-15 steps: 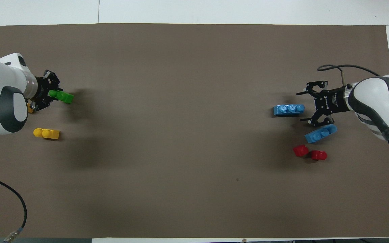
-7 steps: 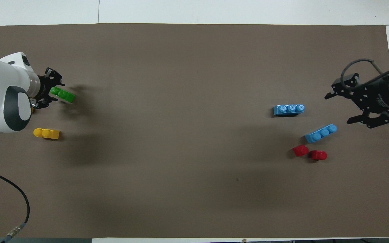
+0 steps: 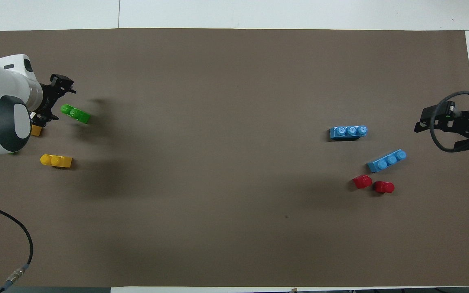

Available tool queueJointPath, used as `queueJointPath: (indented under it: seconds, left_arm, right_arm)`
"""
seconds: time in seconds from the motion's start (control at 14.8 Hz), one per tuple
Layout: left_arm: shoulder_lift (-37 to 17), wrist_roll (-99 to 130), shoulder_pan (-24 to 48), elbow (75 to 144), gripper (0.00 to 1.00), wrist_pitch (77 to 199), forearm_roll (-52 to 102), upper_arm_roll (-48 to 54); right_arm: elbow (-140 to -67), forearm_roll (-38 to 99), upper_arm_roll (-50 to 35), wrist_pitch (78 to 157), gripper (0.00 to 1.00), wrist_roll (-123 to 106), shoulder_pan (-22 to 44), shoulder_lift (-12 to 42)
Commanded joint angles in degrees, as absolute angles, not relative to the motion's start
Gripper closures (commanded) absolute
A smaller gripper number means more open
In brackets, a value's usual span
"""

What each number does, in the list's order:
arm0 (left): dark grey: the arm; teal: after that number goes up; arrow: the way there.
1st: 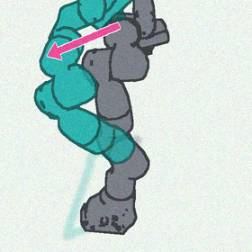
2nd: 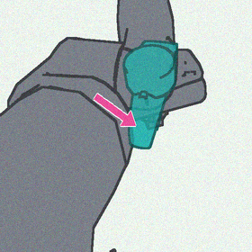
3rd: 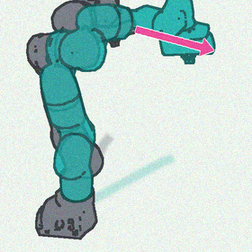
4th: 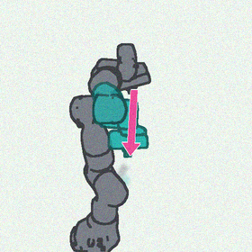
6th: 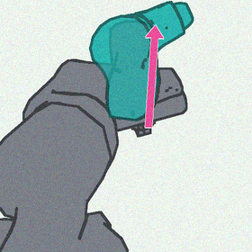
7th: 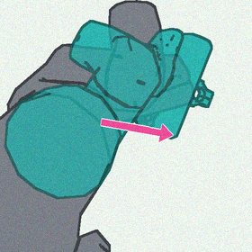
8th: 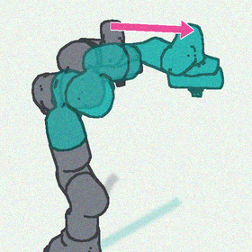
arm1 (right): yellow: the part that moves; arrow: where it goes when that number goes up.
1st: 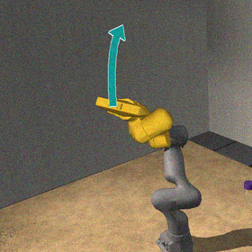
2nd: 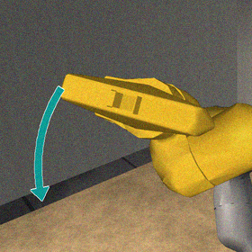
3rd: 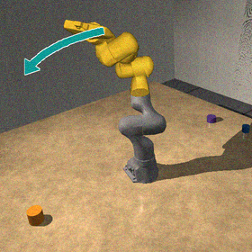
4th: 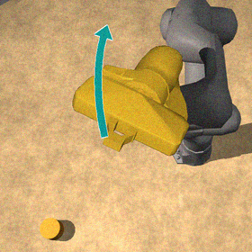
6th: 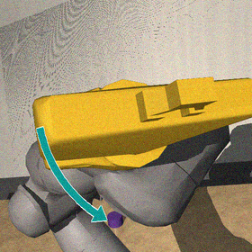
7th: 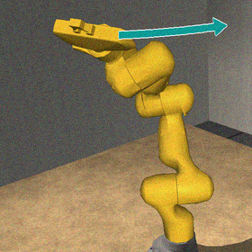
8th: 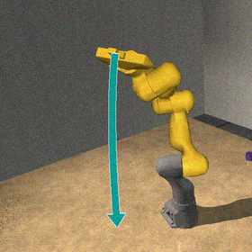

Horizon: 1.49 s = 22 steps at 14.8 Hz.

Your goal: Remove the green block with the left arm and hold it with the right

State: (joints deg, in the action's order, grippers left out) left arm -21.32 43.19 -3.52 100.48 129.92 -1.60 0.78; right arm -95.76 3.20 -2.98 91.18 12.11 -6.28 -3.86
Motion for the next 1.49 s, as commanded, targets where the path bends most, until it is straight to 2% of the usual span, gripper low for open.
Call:
queueJointPath:
  seconds: [0.0,0.95,1.42]
  left_arm:
    - [-17.9,33.4,-3.9,100.0,0.0,124.1,-2.4,1.1]
    - [1.2,3.6,-1.6,100.4,0.0,99.2,-1.6,1.5]
    - [6.1,-0.3,-0.2,100.5,0.0,92.8,-1.5,1.5]
  right_arm:
    - [-92.4,1.6,-3.2,89.6,0.0,8.2,-6.1,-2.4]
    - [-93.3,-2.0,-3.3,89.8,0.0,6.4,-5.5,-3.0]
    - [-93.3,-1.2,-3.3,89.4,0.0,3.7,-5.4,-3.0]
